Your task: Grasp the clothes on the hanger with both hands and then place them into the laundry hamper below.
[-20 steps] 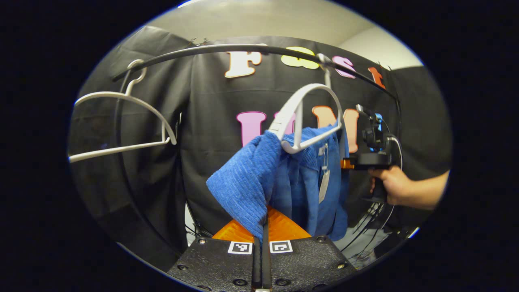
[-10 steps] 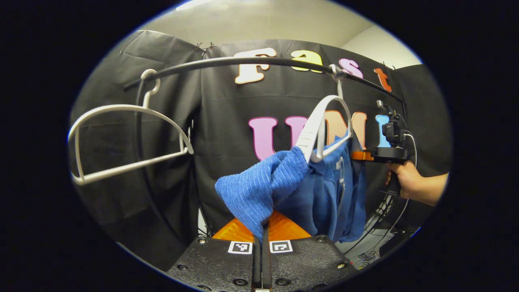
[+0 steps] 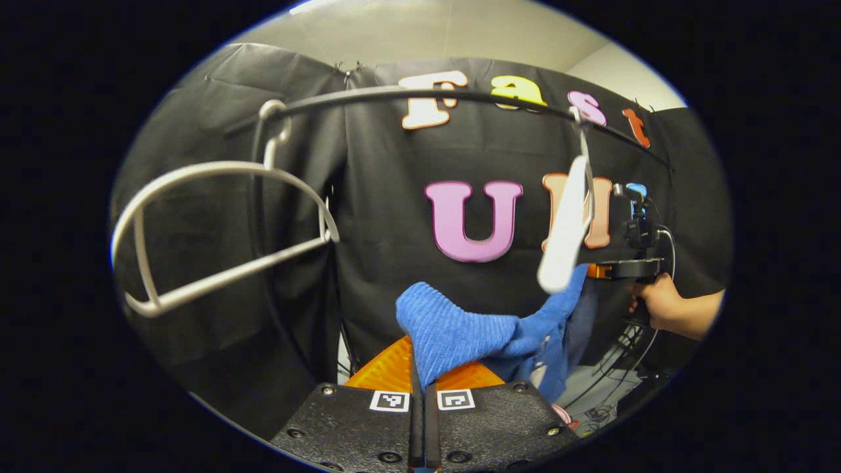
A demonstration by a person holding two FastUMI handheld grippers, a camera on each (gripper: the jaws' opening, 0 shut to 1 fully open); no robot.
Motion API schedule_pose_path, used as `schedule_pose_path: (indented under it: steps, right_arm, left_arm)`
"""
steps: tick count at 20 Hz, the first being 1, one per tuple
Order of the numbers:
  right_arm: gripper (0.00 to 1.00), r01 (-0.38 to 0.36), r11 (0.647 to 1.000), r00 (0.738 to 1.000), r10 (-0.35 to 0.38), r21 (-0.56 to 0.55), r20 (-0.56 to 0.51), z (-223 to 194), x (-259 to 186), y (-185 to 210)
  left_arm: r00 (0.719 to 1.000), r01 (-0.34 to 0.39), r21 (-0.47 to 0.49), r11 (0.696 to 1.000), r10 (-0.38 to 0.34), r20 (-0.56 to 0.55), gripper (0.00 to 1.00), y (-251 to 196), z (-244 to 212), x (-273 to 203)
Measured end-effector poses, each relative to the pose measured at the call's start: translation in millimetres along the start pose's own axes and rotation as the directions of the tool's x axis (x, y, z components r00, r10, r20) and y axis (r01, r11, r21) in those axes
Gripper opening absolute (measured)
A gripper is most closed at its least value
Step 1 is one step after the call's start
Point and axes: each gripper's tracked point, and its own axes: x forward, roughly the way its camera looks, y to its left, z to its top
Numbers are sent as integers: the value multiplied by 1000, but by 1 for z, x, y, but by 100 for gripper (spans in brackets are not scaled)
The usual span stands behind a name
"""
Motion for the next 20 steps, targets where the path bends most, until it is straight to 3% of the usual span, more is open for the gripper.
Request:
schedule_pose_path:
  steps: [6,10,16,20]
  right_arm:
    - [5,-42,999,999,41,-24,-21,-19,-38,12]
    - [5,-74,997,996,75,23,-43,-28,-67,15]
    - [5,-55,998,998,55,-9,-38,-24,-112,11]
    - [5,-15,999,999,18,50,-43,-27,-143,6]
  left_arm:
    - [995,82,-12,997,-82,-51,1,-33,-24,5]
    - [988,137,-22,990,-138,-75,2,-52,-34,9]
    - [970,231,-9,973,-231,-76,1,-88,-34,13]
    - [958,276,-7,961,-275,-85,4,-102,-35,20]
